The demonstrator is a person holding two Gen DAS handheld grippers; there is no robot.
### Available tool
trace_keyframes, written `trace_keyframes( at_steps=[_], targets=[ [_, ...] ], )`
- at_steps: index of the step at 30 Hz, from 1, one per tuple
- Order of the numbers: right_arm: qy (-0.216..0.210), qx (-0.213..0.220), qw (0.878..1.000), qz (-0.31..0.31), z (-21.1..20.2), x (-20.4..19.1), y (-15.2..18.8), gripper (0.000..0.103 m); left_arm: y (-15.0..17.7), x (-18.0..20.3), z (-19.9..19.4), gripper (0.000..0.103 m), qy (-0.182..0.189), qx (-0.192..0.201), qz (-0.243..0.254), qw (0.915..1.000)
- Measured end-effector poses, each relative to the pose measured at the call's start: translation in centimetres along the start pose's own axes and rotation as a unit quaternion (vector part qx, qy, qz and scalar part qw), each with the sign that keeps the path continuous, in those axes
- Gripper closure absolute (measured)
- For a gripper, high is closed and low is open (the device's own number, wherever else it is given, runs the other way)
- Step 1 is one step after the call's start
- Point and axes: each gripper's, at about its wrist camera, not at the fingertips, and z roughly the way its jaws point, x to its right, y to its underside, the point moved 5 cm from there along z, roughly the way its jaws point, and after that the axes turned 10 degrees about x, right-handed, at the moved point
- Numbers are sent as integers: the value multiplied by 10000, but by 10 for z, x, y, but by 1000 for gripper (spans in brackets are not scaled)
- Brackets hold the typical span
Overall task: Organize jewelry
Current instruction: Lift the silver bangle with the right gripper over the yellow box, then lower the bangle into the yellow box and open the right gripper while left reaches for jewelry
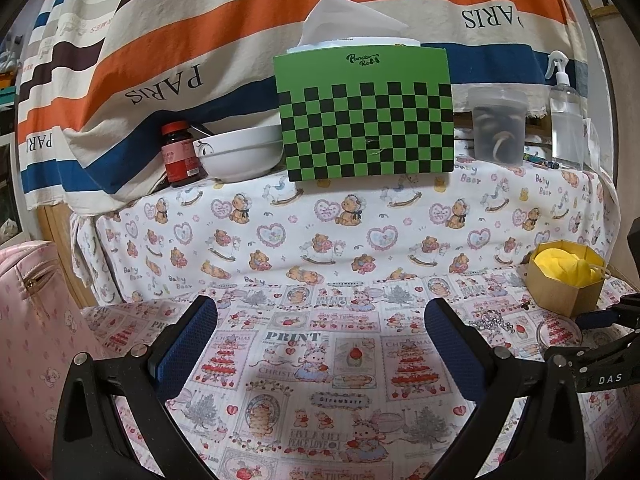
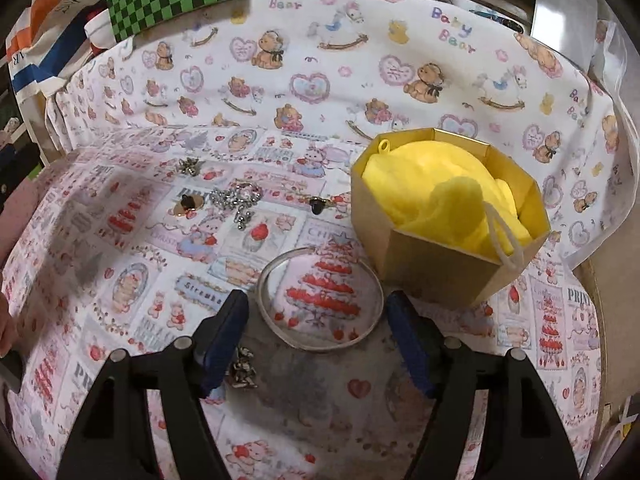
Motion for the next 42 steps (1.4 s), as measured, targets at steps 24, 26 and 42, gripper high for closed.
trace_keyframes(
  at_steps=[24, 26, 42],
  targets=[
    [-365, 1570, 9812, 1062, -89, 55, -41, 38, 34, 104, 15, 41, 1511, -1929, 119, 9694],
    [-141, 1615, 9813, 1038, -89, 62, -41, 38, 40, 126, 18, 45, 1844, -2317, -150, 9550],
    [213, 1598, 9760, 1467, -86, 98, -40, 38, 40, 189, 29, 64, 2218, -3174, -716, 9192]
  ],
)
